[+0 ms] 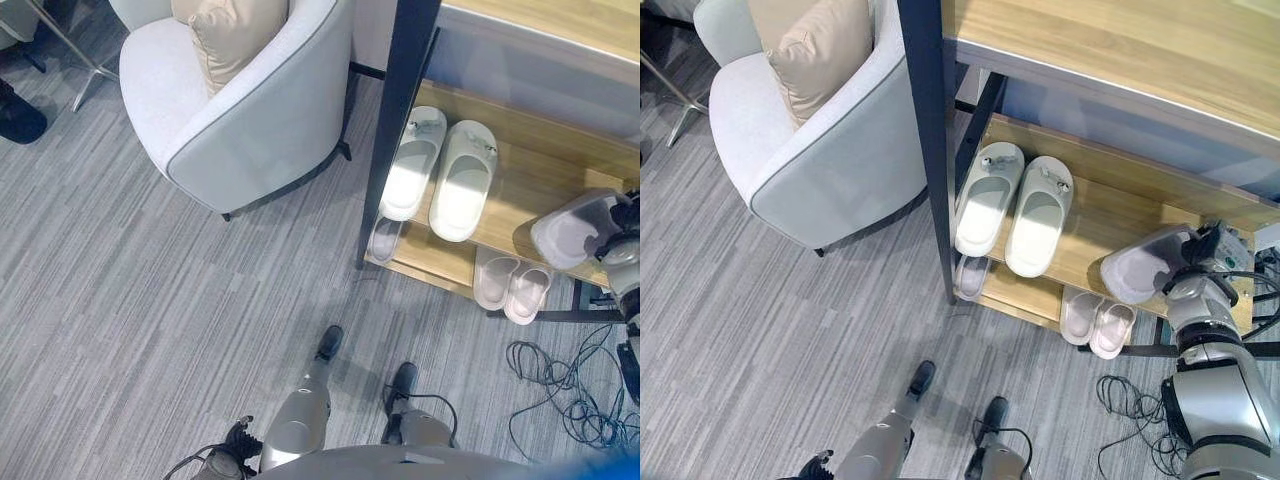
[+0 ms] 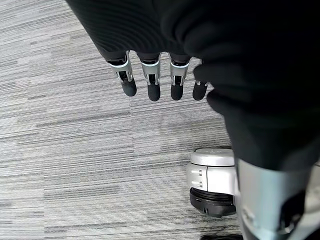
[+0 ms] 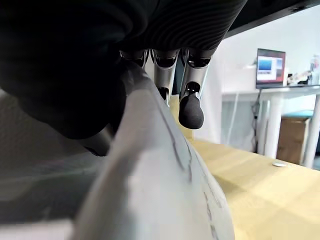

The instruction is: Arrange the slippers neatly on the shoe rack.

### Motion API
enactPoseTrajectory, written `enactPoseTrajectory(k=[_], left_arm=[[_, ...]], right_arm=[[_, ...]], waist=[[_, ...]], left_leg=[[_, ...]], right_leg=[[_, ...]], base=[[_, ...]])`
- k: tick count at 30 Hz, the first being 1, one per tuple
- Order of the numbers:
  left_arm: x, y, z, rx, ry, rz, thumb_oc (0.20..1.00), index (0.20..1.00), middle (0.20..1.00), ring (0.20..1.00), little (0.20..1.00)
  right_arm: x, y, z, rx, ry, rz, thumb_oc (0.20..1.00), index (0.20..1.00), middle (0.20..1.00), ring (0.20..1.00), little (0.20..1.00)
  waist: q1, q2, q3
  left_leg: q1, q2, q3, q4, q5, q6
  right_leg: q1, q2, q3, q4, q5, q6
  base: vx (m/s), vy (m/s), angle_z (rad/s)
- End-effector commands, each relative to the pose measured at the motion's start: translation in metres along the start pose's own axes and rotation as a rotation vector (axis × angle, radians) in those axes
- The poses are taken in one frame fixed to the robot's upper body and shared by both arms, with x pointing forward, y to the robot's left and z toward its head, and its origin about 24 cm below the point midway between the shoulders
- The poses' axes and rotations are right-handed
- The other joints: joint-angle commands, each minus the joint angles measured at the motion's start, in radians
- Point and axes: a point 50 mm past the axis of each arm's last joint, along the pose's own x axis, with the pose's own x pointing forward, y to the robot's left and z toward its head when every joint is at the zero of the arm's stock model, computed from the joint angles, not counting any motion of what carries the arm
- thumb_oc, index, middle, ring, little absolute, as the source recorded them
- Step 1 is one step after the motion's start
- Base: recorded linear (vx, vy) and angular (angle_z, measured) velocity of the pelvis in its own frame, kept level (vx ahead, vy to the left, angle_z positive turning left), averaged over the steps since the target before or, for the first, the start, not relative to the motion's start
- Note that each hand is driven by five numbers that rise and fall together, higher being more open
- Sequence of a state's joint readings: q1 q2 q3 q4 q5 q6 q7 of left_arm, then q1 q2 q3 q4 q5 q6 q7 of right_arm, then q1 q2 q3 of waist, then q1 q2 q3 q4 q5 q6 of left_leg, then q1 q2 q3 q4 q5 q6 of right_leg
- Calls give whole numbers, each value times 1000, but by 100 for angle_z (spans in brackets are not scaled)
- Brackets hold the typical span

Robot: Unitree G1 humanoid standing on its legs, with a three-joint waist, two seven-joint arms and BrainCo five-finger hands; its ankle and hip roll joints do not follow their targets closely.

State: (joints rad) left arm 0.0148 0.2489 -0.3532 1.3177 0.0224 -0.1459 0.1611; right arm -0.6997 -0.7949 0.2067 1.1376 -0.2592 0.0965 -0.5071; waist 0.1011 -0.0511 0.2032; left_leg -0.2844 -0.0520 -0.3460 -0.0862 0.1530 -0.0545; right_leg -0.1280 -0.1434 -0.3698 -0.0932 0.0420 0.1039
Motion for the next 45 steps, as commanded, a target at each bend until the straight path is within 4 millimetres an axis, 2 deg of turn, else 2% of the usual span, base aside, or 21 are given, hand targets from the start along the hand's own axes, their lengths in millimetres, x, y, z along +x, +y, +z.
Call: enactPoseTrajectory(k=[1, 2, 3, 6, 11, 15, 20, 22, 23, 24, 25, 28, 31, 32, 35, 37, 40, 41, 42, 44, 45], left_arm=[[-1, -2, -7, 41, 32, 4, 1000, 1000, 1000, 1000, 1000], [-1, -1, -7, 42, 32, 4, 1000, 1000, 1000, 1000, 1000], [-2, -2, -10, 36, 41, 1, 1000, 1000, 1000, 1000, 1000], [-2, -1, -13, 26, 48, 9, 1000, 1000, 1000, 1000, 1000], [-6, 2, -29, 1, 101, 22, 1000, 1000, 1000, 1000, 1000], [-10, 4, -42, -14, 149, 33, 1000, 1000, 1000, 1000, 1000], [-11, 16, -48, -14, 157, 70, 1000, 1000, 1000, 1000, 1000], [-7, 26, -37, 1, 111, 98, 1000, 1000, 1000, 1000, 1000], [0, 37, -12, 8, 31, 128, 1000, 1000, 1000, 1000, 1000], [4, 39, 8, 10, -38, 143, 1000, 1000, 1000, 1000, 1000], [6, 44, 23, -18, -81, 171, 1000, 1000, 1000, 1000, 1000], [7, 60, 45, -235, -164, 241, 1000, 1000, 1000, 1000, 1000], [7, 77, 68, -336, -244, 309, 1000, 1000, 1000, 1000, 1000], [5, 86, 85, -358, -313, 348, 1000, 1000, 1000, 1000, 1000], [-1, 100, 114, -445, -427, 383, 1000, 1000, 1000, 1000, 1000], [-9, 108, 137, -494, -539, 411, 1000, 1000, 1000, 1000, 1000], [-17, 112, 147, -540, -616, 441, 1000, 1000, 1000, 1000, 1000], [-23, 116, 151, -566, -666, 459, 1000, 1000, 1000, 1000, 1000], [-26, 114, 155, -580, -690, 448, 1000, 1000, 1000, 1000, 1000], [-50, 123, 167, -584, -857, 473, 1000, 1000, 1000, 1000, 1000], [-54, 124, 169, -584, -880, 472, 1000, 1000, 1000, 1000, 1000]], right_arm=[[-8, -8, 19, -50, -197, -80, 200, 200, 200, 200, 200], [-8, -8, 19, -51, -196, -80, 200, 200, 200, 200, 200], [-20, -1, 25, -51, -277, -65, 200, 200, 200, 200, 200], [-43, 8, 21, -74, -368, -43, 200, 200, 200, 200, 200], [-91, 40, 2, -11, -428, 104, 200, 200, 200, 200, 200], [-118, 53, -8, 46, -446, 208, 200, 200, 200, 200, 200], [-144, 62, -2, 134, -534, 355, 200, 200, 200, 200, 200], [-156, 66, 0, 177, -570, 429, 200, 200, 200, 200, 200], [-162, 66, -2, 189, -590, 462, 200, 200, 200, 200, 200], [-163, 71, -6, 180, -582, 489, 200, 200, 200, 200, 200], [-160, 73, 4, 216, -588, 483, 200, 200, 200, 200, 200], [-164, 90, 14, 257, -568, 555, 200, 200, 200, 200, 200], [-160, 88, 28, 321, -577, 533, 200, 200, 200, 200, 200], [-155, 83, 36, 339, -603, 500, 200, 200, 200, 200, 200], [-144, 73, 53, 360, -650, 430, 200, 200, 200, 200, 200], [-120, 43, 80, 392, -737, 267, 200, 200, 200, 200, 200], [-106, 12, 104, 403, -828, 106, 200, 200, 200, 200, 200], [-95, -12, 116, 368, -881, -15, 200, 200, 200, 200, 200], [-93, -18, 119, 364, -895, -45, 200, 200, 200, 200, 200], [-69, -90, 143, 364, -954, -372, 200, 200, 200, 200, 200], [-67, -98, 145, 358, -964, -405, 200, 200, 200, 200, 200]], waist=[[2, -23, -36], [1, -23, -37], [-1, -27, -47], [-2, -36, -65], [0, -50, -97], [-3, -55, -115], [7, -59, -111], [14, -61, -95], [5, -58, -61], [-10, -46, -12], [-22, -32, 54], [-17, -23, 89], [-16, -21, 119], [-16, -19, 135], [-17, -8, 149], [-9, 9, 164], [2, 17, 151], [13, 26, 153], [14, 28, 145], [47, 54, 139], [51, 56, 137]], left_leg=[[43, -2, 42, -1, -115, -2], [40, -5, 40, -1, -111, -1], [52, 2, 44, -1, -116, 0], [82, 17, 45, -1, -124, 0], [139, 44, 53, -1, -138, -2], [186, 55, 53, 9, -158, 1], [226, 67, 54, 35, -179, -4], [222, 73, 41, 37, -166, -13], [177, 73, 13, 56, -158, -26], [91, 47, -2, 172, -178, -14], [-17, 15, 3, 323, -212, -6], [-208, 5, 26, 583, -339, 14], [-317, -11, 36, 715, -376, 30], [-399, -28, 43, 802, -403, 36], [-559, -64, 59, 970, -450, 45], [-740, -107, 81, 1148, -496, 55], [-885, -141, 95, 1261, -526, 62], [-953, -159, 90, 1333, -547, 68], [-993, -164, 97, 1372, -557, 73], [-1165, -203, 100, 1582, -611, 84], [-1191, -206, 107, 1620, -624, 86]], right_leg=[[37, -34, -26, 6, -20, 45], [35, -36, -28, 6, -17, 46], [45, -31, -25, 7, -22, 44], [77, -20, -27, 9, -35, 37], [122, 9, -5, 14, -59, 21], [160, 22, 2, 31, -87, 10], [191, 36, 8, 64, -121, -6], [190, 38, -15, 86, -136, -13], [162, 32, -73, 137, -162, -26], [97, 1, -104, 244, -187, -34], [-4, -43, -87, 395, -225, -37], [-207, -77, -11, 677, -364, -64], [-325, -98, 9, 813, -405, -77], [-409, -113, 25, 892, -437, -90], [-571, -154, 63, 1043, -495, -116], [-755, -187, 101, 1211, -550, -135], [-904, -213, 133, 1342, -587, -147], [-983, -225, 148, 1428, -604, -150], [-1021, -231, 162, 1463, -611, -149], [-1210, -274, 207, 1689, -664, -158], [-1240, -278, 222, 1725, -673, -157]], base=[[0, 0, 0], [0, 0, 0], [10, -33, -1], [4, -43, 1], [-42, -64, -9], [34, -43, -10], [26, -52, -7], [-112, -84, 11], [-329, -44, 95], [-503, 65, 170], [-411, 186, 171], [-40, 104, -31], [-93, 71, -54], [-117, 84, 24], [-112, 75, 10], [-99, 98, 5], [-18, 70, 1], [51, 79, 12], [101, 123, 17], [169, 139, 1], [253, 134, -52]])
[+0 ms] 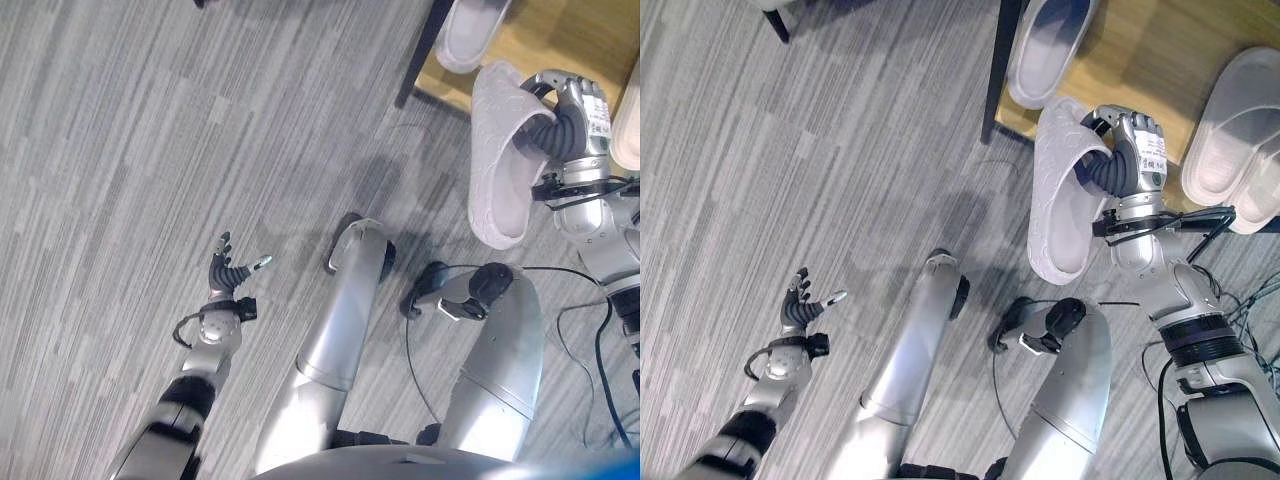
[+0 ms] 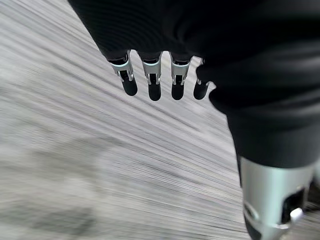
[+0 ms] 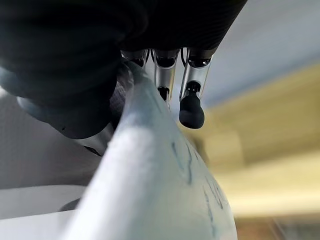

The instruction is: Arrange the slippers neatly on the shoe rack.

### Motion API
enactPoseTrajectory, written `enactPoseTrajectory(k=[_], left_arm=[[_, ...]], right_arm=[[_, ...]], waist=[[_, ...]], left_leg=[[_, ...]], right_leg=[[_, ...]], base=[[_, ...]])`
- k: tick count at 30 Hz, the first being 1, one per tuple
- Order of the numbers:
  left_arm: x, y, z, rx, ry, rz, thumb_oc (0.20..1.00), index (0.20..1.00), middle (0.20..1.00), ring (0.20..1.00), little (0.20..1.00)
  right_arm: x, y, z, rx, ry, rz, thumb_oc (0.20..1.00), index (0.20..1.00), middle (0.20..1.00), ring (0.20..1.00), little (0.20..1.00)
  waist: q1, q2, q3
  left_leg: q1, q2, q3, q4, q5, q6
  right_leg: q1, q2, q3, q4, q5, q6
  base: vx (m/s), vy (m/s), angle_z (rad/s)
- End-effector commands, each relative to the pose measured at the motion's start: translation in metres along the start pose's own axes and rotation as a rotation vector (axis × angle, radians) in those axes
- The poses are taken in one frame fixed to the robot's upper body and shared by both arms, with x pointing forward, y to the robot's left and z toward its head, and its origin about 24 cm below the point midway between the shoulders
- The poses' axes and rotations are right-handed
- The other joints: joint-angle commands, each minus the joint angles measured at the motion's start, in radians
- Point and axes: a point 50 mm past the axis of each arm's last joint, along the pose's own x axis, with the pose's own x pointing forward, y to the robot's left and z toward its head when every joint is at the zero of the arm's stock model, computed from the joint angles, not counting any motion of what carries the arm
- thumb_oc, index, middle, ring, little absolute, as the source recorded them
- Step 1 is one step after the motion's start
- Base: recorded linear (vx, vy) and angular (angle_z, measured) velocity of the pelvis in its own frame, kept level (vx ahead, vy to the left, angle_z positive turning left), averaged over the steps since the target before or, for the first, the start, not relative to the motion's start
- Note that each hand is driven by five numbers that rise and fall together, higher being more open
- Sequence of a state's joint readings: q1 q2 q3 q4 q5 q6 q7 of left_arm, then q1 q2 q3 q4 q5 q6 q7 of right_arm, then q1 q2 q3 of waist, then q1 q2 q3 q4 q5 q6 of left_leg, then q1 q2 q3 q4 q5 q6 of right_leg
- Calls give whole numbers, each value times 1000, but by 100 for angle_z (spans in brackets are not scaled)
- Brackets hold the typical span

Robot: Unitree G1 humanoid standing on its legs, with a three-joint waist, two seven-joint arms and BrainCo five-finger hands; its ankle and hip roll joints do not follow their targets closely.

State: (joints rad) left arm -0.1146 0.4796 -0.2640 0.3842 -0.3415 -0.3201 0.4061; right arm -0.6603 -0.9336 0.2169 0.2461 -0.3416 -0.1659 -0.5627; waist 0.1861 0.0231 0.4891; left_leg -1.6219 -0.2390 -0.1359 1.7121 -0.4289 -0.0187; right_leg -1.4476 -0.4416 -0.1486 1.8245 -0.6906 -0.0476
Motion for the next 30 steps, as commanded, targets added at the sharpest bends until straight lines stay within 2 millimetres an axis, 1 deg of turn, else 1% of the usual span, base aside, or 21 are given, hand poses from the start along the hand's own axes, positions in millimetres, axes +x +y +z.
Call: enactPoseTrajectory(k=[1, 2, 3, 4, 8, 9, 10, 11, 12, 13, 15, 17, 19, 21, 22, 25, 27, 28, 29, 30], left_arm=[[-20, 19, -36, 42, 105, 114, 1000, 1000, 1000, 1000, 1000], [-21, 19, -36, 45, 104, 109, 1000, 1000, 1000, 1000, 1000], [-21, 20, -34, 42, 94, 108, 1000, 1000, 1000, 1000, 1000], [-22, 19, -25, 36, 49, 87, 1000, 1000, 1000, 1000, 1000], [-24, 22, -19, 53, 13, 64, 1000, 1000, 1000, 1000, 1000], [-25, 24, -16, 63, 1, 63, 1000, 1000, 1000, 1000, 1000], [-28, 27, -18, 84, 3, 53, 1000, 1000, 1000, 1000, 1000], [-30, 30, -19, 94, 8, 55, 1000, 1000, 1000, 1000, 1000], [-31, 32, -21, 92, 16, 61, 1000, 1000, 1000, 1000, 1000], [-32, 35, -19, 98, 7, 64, 1000, 1000, 1000, 1000, 1000], [-34, 37, -20, 87, 12, 66, 1000, 1000, 1000, 1000, 1000], [-35, 41, -17, 93, 3, 68, 1000, 1000, 1000, 1000, 1000], [-38, 48, -14, 85, -2, 57, 1000, 1000, 1000, 1000, 1000], [-40, 51, -12, 77, -7, 51, 1000, 1000, 1000, 1000, 1000], [-43, 55, -12, 89, -6, 54, 1000, 1000, 1000, 1000, 1000], [-46, 57, -12, 87, -2, 51, 1000, 1000, 1000, 1000, 1000], [-51, 61, -16, 100, 20, 48, 1000, 1000, 1000, 1000, 1000], [-51, 62, -19, 111, 29, 43, 1000, 1000, 1000, 1000, 1000], [-52, 61, -19, 117, 30, 40, 1000, 1000, 1000, 1000, 1000], [-53, 60, -21, 123, 38, 37, 1000, 1000, 1000, 1000, 1000]], right_arm=[[16, -25, -13, -122, 1, -152, 200, 200, 200, 200, 200], [23, -29, -17, -140, 15, -163, 200, 200, 200, 200, 200], [37, -38, -13, -151, 3, -194, 200, 200, 200, 200, 200], [55, -50, -18, -140, 47, -260, 200, 200, 200, 200, 200], [65, -57, -36, -165, 138, -244, 200, 200, 200, 200, 200], [68, -60, -37, -160, 149, -248, 200, 200, 200, 200, 200], [73, -62, -39, -144, 169, -253, 200, 200, 200, 200, 200], [73, -65, -42, -148, 183, -251, 200, 200, 200, 200, 200], [74, -64, -41, -136, 186, -252, 200, 200, 200, 200, 200], [77, -67, -41, -125, 188, -263, 200, 200, 200, 200, 200], [79, -67, -41, -123, 194, -253, 200, 200, 200, 200, 200], [80, -67, -45, -136, 220, -243, 200, 200, 200, 200, 200], [82, -69, -52, -150, 267, -241, 200, 200, 200, 200, 200], [88, -70, -50, -155, 267, -237, 200, 200, 200, 200, 200], [94, -73, -46, -183, 253, -228, 200, 200, 200, 200, 200], [98, -75, -45, -211, 245, -222, 200, 200, 200, 200, 200], [100, -80, -52, -264, 285, -215, 200, 200, 200, 200, 200], [100, -84, -56, -276, 313, -234, 884, 884, 884, 884, 884], [101, -85, -56, -284, 319, -239, 1000, 1000, 1000, 1000, 1000], [101, -88, -58, -330, 328, -245, 1000, 1000, 1000, 1000, 1000]], waist=[[-7, -4, -141], [1, -2, -127], [8, -2, -115], [32, 17, -55], [61, 28, -8], [70, 31, 5], [83, 35, 23], [88, 35, 29], [92, 36, 29], [99, 37, 30], [107, 43, 31], [118, 51, 31], [143, 68, 31], [157, 80, 31], [170, 94, 31], [173, 98, 31], [180, 105, 31], [183, 109, 31], [183, 110, 31], [182, 108, 31]], left_leg=[[54, -42, -90, -22, -87, 55], [53, -43, -85, 11, -105, 55], [52, -43, -83, 39, -120, 54], [52, -44, -71, 137, -160, 53], [52, -44, -78, 228, -197, 51], [52, -44, -82, 246, -203, 51], [52, -43, -87, 277, -215, 50], [52, -42, -92, 289, -219, 50], [52, -35, -94, 299, -227, 50], [52, -37, -97, 310, -235, 50], [52, -34, -104, 328, -251, 52], [52, -34, -121, 355, -266, 54], [52, -31, -148, 372, -282, 54], [52, -30, -162, 367, -284, 54], [52, -31, -175, 353, -280, 55], [52, -32, -179, 349, -281, 54], [52, -29, -184, 341, -278, 51], [52, -28, -184, 333, -275, 49], [52, -25, -183, 328, -273, 47], [52, -24, -179, 325, -275, 45]], right_leg=[[-17, 3, 52, -43, 25, -13], [-28, 4, 73, -4, 16, -12], [-33, 8, 90, 24, 5, -18], [-34, 19, 144, 119, -9, -25], [-32, 26, 185, 206, -25, -24], [-29, 25, 189, 214, -26, -27], [-31, 32, 208, 247, -26, -22], [-28, 31, 214, 259, -26, -22], [-25, 34, 218, 263, -28, -23], [-22, 35, 222, 270, -27, -23], [-20, 38, 231, 281, -26, -23], [-8, 35, 220, 287, -26, -28], [12, 26, 203, 277, -17, -31], [20, 27, 196, 265, -13, -30], [27, 30, 182, 245, -9, -35], [31, 29, 182, 241, -4, -36], [35, 26, 179, 230, 0, -42], [35, 25, 178, 226, 2, -43], [35, 25, 179, 223, 3, -45], [33, 26, 181, 225, -3, -51]], base=[[214, 80, -65], [204, 66, -55], [163, 77, -13], [150, 76, -1], [82, 41, 5], [64, 38, -9], [59, 32, -6], [69, 23, -6], [60, 5, -4], [57, 12, -7], [43, 19, -6], [38, 22, -7], [23, 42, -9], [-12, 51, -10], [-18, 65, -9], [-6, 24, 1], [-14, 46, 2], [-15, 46, -3], [-4, 24, -3], [-3, 30, 0]])
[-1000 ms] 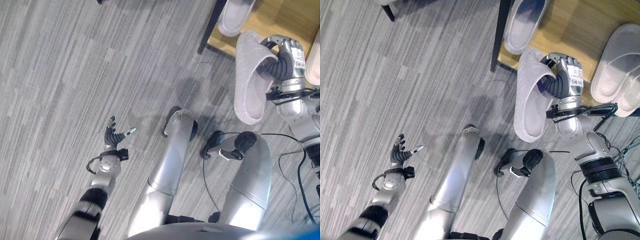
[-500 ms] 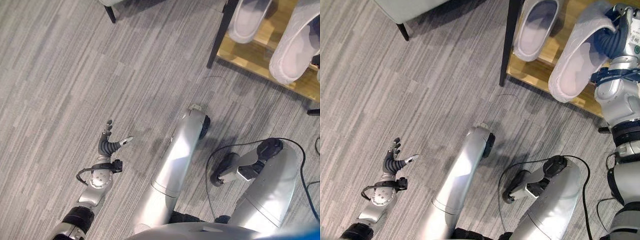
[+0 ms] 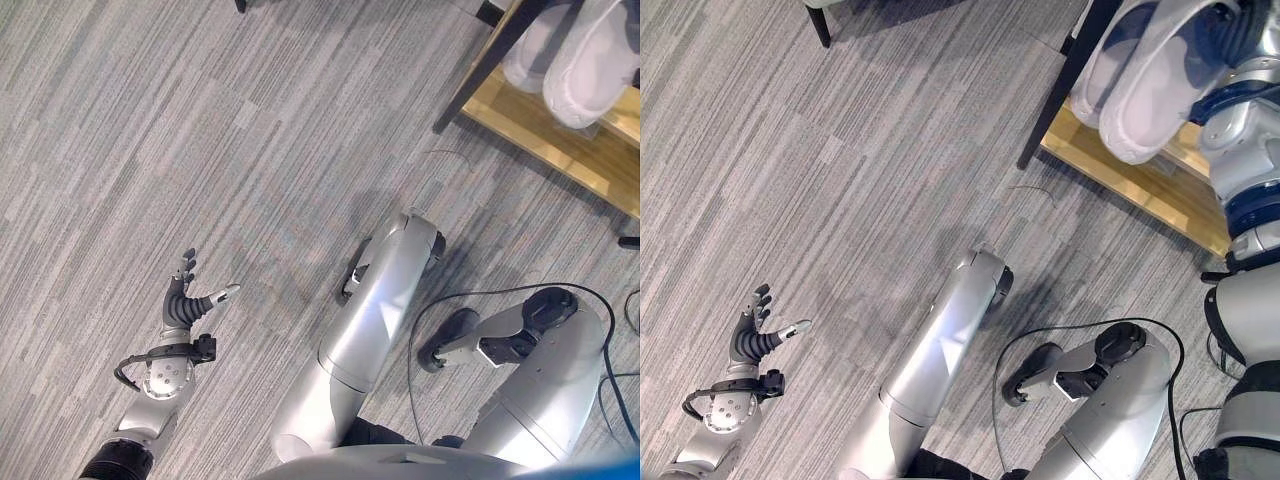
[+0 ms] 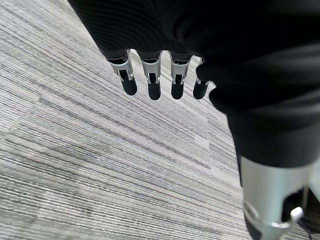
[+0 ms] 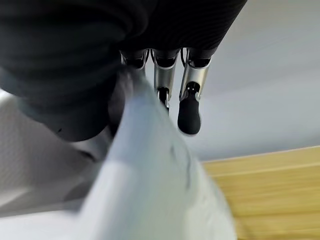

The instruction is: Arrange the slippers neatly on the shoe rack.

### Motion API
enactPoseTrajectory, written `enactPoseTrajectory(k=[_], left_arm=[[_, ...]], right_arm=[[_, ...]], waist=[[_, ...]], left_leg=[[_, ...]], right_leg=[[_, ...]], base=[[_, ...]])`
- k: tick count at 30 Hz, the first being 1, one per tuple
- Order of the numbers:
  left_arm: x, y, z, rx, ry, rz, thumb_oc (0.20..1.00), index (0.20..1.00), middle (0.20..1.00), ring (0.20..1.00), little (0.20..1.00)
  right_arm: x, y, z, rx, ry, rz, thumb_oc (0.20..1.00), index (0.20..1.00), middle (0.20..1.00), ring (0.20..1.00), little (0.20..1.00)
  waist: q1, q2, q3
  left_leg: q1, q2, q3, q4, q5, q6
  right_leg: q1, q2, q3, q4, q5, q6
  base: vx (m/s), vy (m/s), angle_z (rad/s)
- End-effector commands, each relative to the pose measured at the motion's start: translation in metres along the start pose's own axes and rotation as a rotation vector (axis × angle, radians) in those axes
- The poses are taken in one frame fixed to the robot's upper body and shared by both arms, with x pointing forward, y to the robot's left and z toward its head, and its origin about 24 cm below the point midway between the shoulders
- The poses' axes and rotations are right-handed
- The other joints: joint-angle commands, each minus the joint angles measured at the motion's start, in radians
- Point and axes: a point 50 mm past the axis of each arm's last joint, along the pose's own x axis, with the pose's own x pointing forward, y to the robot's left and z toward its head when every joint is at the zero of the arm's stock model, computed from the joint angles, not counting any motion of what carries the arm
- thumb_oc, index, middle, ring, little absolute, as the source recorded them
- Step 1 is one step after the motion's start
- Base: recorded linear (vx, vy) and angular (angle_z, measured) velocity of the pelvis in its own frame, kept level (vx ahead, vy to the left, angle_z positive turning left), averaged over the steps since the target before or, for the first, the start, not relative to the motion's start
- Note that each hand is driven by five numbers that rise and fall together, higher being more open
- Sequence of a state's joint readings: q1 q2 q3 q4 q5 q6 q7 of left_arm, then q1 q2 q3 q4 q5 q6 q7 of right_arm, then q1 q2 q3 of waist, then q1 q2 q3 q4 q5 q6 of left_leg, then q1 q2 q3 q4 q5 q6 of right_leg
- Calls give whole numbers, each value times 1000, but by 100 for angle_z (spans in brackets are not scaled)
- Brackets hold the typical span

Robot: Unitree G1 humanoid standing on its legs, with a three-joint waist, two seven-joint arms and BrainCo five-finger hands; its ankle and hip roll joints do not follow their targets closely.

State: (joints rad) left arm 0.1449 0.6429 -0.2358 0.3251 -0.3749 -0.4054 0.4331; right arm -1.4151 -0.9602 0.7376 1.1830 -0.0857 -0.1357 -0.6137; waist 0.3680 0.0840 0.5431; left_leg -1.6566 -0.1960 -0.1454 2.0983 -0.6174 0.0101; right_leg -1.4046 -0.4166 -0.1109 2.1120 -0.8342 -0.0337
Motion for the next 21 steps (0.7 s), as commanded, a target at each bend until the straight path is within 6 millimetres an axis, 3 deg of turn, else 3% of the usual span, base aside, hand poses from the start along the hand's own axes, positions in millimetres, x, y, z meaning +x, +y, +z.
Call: enactPoseTrajectory(k=[1, 12, 21], left_arm=[[-7, -1, 3, -15, -36, -25, 1000, 1000, 1000, 1000, 1000], [-23, 0, -22, 29, 64, -40, 1000, 1000, 1000, 1000, 1000], [-21, 0, -18, 32, 45, -53, 1000, 1000, 1000, 1000, 1000]], right_arm=[[18, -41, 1, -32, -28, -177, 1000, 1000, 1000, 1000, 1000], [15, -44, -10, -64, 19, -232, 1000, 1000, 1000, 1000, 1000], [8, -30, -15, -36, 56, -198, 1000, 1000, 1000, 1000, 1000]], waist=[[-4, 48, -23], [-34, 35, -23], [-35, 37, -23]], left_leg=[[87, -67, -168, -63, -84, 13], [87, -56, -159, -88, -80, -3], [87, -56, -161, -90, -79, -10]], right_leg=[[-12, 3, 145, -63, 143, -67], [-24, 6, 162, -64, 142, -84], [-22, -5, 155, -70, 146, -84]], base=[[0, 0, 0], [0, 3, -1], [-16, 5, 0]])
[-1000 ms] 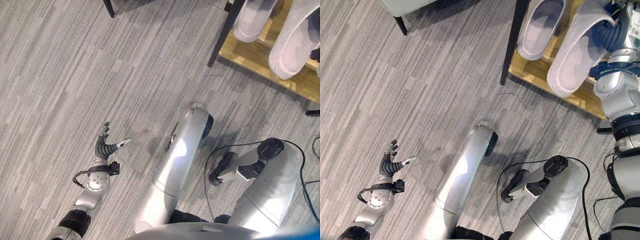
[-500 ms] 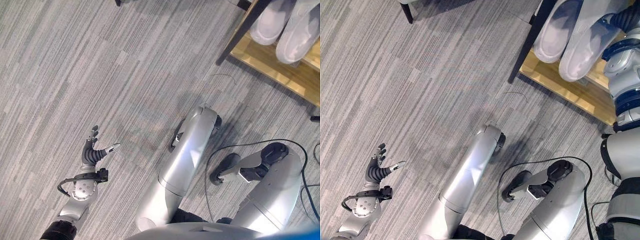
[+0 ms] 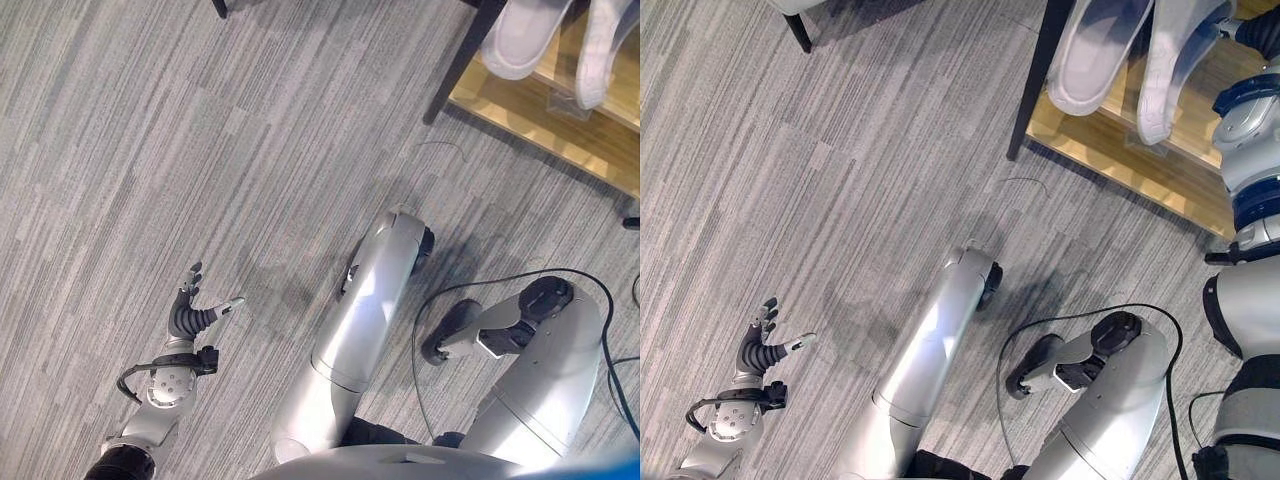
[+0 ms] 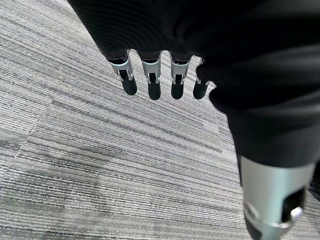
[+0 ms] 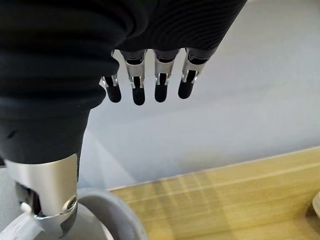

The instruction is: Arrange the slippers neatly on the shoe rack.

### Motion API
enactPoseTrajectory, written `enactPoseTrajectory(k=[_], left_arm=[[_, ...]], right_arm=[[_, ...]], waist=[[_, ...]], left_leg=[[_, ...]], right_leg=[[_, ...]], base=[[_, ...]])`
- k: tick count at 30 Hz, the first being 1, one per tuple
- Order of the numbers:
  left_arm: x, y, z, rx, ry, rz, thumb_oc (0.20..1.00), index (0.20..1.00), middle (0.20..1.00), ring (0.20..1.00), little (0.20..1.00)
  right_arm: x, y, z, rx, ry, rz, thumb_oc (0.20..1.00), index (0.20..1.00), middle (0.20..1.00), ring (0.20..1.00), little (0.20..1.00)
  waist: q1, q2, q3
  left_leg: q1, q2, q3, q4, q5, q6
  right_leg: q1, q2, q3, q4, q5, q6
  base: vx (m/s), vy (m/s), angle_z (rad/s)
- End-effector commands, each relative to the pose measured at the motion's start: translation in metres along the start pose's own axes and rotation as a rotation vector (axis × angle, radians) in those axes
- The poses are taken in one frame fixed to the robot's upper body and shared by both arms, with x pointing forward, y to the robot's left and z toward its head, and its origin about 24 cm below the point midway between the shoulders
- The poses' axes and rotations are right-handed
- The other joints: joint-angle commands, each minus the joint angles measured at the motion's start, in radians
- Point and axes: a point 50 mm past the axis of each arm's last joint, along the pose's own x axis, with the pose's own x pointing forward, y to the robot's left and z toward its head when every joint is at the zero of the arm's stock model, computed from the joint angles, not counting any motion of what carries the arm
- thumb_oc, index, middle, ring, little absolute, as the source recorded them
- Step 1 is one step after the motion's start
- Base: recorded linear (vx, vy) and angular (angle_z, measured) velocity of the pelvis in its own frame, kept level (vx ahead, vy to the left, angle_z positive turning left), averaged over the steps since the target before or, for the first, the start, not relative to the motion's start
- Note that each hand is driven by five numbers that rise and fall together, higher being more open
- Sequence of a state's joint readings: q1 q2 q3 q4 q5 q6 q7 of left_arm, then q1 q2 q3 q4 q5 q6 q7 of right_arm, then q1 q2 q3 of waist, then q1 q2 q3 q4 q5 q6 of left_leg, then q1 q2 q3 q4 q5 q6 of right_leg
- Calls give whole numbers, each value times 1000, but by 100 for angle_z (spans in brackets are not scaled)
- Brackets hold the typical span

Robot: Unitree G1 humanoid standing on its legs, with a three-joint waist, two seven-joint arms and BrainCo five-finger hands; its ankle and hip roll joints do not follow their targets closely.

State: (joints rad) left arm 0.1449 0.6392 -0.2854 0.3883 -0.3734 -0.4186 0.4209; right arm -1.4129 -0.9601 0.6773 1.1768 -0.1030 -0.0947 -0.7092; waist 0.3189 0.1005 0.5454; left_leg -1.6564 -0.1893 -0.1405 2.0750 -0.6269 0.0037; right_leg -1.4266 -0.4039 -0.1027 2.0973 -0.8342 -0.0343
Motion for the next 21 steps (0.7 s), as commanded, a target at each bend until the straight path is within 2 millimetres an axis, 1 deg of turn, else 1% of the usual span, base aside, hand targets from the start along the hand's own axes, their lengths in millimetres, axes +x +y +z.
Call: enactPoseTrajectory(k=[1, 2, 3, 8, 10, 13, 14, 17, 19, 21], left_arm=[[-15, 5, -1, 2, -20, -10, 1000, 1000, 1000, 1000, 1000], [-14, 6, 2, 14, -34, -10, 1000, 1000, 1000, 1000, 1000], [-15, 7, 3, 10, -38, -7, 1000, 1000, 1000, 1000, 1000], [-15, 9, 4, 17, -45, -3, 1000, 1000, 1000, 1000, 1000], [-15, 9, 7, 19, -60, -8, 1000, 1000, 1000, 1000, 1000], [-15, 8, 8, 25, -64, -16, 1000, 1000, 1000, 1000, 1000], [-15, 8, 9, 27, -66, -18, 1000, 1000, 1000, 1000, 1000], [-15, 10, 10, 32, -72, -17, 1000, 1000, 1000, 1000, 1000], [-17, 10, 10, 28, -72, -17, 1000, 1000, 1000, 1000, 1000], [-18, 11, 9, 31, -68, -14, 1000, 1000, 1000, 1000, 1000]], right_arm=[[5, -15, -17, -64, 27, -55, 1000, 1000, 1000, 1000, 1000], [0, -10, -25, -150, 32, -28, 1000, 1000, 1000, 1000, 1000], [-3, -9, -31, -190, 39, -16, 1000, 1000, 1000, 1000, 1000], [-5, -10, -40, -252, 50, -2, 1000, 1000, 1000, 1000, 1000], [-10, -7, -48, -297, 61, 26, 1000, 1000, 1000, 1000, 1000], [-11, -7, -52, -308, 76, 31, 1000, 1000, 1000, 1000, 1000], [-14, -6, -57, -318, 94, 37, 1000, 1000, 1000, 1000, 1000], [-14, -7, -59, -323, 108, 44, 1000, 1000, 1000, 1000, 1000], [-15, -6, -59, -300, 117, 39, 1000, 1000, 1000, 1000, 1000], [-16, -5, -57, -239, 131, 19, 1000, 1000, 1000, 1000, 1000]], waist=[[15, 23, -25], [17, 26, -25], [19, 31, -25], [19, 31, -25], [21, 35, -25], [23, 37, -25], [25, 41, -25], [26, 44, -25], [23, 45, -25], [23, 48, -25]], left_leg=[[86, -63, -170, -62, -74, -4], [86, -65, -174, -58, -77, -6], [86, -65, -176, -59, -79, -6], [86, -65, -179, -57, -82, -7], [86, -65, -183, -50, -88, -6], [86, -64, -184, -47, -91, -5], [86, -65, -186, -44, -92, -6], [86, -64, -185, -40, -95, -5], [86, -63, -183, -40, -96, -6], [86, -63, -181, -45, -94, -5]], right_leg=[[2, -17, 143, -57, 148, -83], [4, -17, 141, -57, 151, -81], [6, -16, 140, -61, 152, -82], [12, -16, 138, -66, 157, -78], [12, -14, 138, -69, 158, -76], [14, -12, 137, -72, 160, -75], [15, -10, 137, -74, 163, -73], [18, -10, 137, -74, 165, -73], [20, -9, 137, -75, 167, -74], [22, -10, 133, -81, 169, -74]], base=[[-44, 32, 0], [-47, 34, -1], [0, 0, 0], [0, 0, 0], [-10, 47, -2], [-13, 39, -6], [-18, 42, -3], [-7, 13, 0], [0, 0, 0], [-9, 17, 0]])
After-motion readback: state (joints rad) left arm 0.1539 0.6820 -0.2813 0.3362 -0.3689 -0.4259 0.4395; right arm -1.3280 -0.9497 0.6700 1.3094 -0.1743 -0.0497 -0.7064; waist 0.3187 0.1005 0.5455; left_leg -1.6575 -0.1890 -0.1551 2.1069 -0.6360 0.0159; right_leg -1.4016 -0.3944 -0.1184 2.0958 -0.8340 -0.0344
